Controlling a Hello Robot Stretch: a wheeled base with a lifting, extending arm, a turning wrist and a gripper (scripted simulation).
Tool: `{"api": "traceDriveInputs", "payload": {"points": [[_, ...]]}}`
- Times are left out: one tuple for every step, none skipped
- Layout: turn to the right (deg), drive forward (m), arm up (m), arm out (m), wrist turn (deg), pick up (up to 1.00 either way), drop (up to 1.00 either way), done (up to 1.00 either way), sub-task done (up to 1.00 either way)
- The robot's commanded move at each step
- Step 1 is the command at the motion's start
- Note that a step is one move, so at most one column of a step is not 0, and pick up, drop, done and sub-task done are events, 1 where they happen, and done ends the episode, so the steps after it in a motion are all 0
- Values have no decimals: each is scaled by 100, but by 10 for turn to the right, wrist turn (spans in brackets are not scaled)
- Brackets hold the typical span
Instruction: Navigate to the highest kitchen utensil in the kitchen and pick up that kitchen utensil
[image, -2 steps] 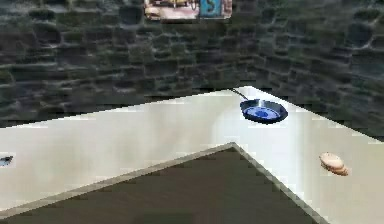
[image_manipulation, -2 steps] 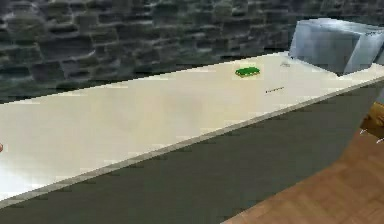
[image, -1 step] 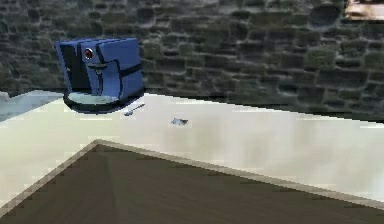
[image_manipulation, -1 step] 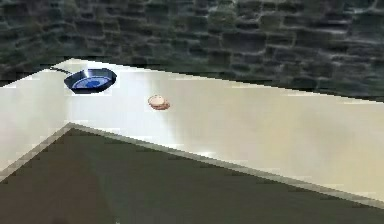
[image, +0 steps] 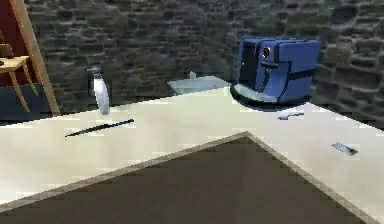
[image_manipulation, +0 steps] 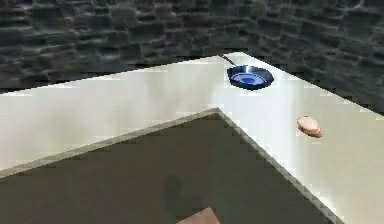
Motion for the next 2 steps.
{"api": "traceDriveInputs", "payload": {"points": [[-450, 0, 0, 0, 0, 0, 0, 0, 0], [-270, 0, 0, 0, 0, 0, 0, 0, 0]]}}
